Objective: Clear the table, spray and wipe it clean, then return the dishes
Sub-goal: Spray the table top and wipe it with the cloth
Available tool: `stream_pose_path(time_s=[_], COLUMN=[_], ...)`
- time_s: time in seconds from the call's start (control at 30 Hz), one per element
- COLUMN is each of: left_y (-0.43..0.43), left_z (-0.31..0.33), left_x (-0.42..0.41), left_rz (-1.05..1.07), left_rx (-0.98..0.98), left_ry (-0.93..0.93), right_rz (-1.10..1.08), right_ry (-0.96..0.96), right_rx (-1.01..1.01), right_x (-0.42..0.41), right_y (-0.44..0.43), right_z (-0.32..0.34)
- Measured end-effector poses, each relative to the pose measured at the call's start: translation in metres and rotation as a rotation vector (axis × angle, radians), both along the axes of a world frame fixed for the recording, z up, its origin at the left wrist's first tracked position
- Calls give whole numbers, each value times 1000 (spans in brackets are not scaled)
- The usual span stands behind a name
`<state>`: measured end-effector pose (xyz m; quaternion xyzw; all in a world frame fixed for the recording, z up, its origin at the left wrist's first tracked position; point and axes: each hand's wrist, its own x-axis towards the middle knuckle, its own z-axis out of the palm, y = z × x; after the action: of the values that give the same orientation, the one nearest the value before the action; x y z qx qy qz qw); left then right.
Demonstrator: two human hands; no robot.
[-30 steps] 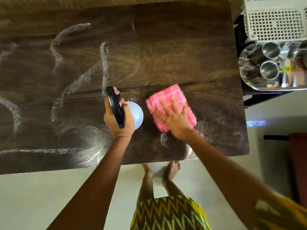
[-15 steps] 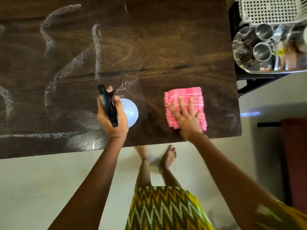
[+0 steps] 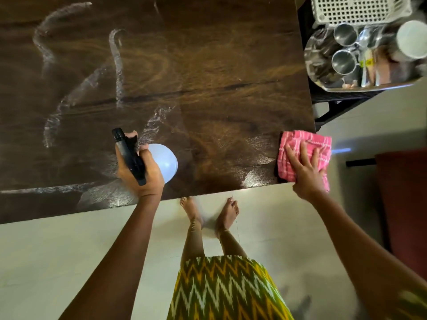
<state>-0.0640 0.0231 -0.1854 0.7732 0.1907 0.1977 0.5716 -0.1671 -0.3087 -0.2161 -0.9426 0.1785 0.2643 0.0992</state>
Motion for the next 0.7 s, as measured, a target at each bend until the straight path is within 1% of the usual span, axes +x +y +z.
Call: stream_pose_path(time_s=[0.03, 0.07, 0.17, 0.23, 0.27, 0.37, 0.47, 0.53, 0.6, 0.63, 0.7], left_y=[2, 2, 1, -1, -2, -3, -3, -4, -4, -4, -5], left_z=[-2, -4, 1, 5, 6, 6, 2, 2, 2, 4, 7], left_x=[1, 1, 1, 1, 1, 0, 1, 1, 1, 2, 2], left_rz=[-7, -17, -42, -43, -39, -39, -48, -59, -63, -55, -45], left_rx=[2, 9, 8, -21, -33, -27, -42, -22, -10, -10, -44], left_ry=[-13, -27, -45, -28, -15, -18, -34, -42, -49, -54, -33], right_rz=[-16, 21, 333, 439, 432, 202, 76, 72, 100, 152, 325], right_ry=[0, -6, -50, -79, -78, -54, -38, -28, -39, -52, -52], right_rx=[-1, 13, 123, 188, 172, 103, 37, 2, 21, 31, 31], right_x=[13, 22, 6, -26, -40, -58, -27, 14, 56, 71, 82], right_y=[12, 28, 73, 78, 68, 16, -19, -18, 5, 23, 69], right_z=[-1, -2, -8, -10, -12, -11, -4, -4, -4, -4, -1])
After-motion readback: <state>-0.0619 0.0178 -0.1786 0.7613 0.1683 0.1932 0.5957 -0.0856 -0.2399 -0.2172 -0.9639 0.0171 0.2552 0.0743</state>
